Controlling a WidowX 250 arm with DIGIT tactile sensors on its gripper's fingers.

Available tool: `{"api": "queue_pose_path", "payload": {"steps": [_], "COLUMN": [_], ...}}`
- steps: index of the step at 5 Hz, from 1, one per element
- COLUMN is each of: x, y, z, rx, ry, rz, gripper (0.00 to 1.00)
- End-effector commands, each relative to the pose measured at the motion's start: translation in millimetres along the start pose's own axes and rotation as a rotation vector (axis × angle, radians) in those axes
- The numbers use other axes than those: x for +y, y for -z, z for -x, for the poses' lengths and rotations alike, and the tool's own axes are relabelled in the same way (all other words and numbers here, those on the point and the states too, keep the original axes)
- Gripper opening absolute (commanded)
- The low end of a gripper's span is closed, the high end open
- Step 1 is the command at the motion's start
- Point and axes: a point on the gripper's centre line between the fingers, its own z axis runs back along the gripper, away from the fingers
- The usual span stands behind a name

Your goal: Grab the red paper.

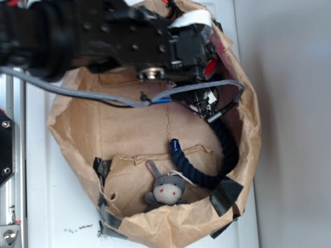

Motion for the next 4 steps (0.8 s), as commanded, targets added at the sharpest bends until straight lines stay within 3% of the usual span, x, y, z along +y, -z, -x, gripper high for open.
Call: {"api": "queue_pose_path", "payload": {"steps": [1, 3, 4], "x": [13.6, 22.8, 21.2], "y": [-11.0, 24.6, 32.5], "z": [-6.9, -27.8, -31.6], "rx": [-0.053, 0.001, -0.003], "ry": [-0.086, -0.142, -0.129], "rz": [-0.041, -0.159, -0.186], "gripper": [1.0, 1.0, 1.0]}}
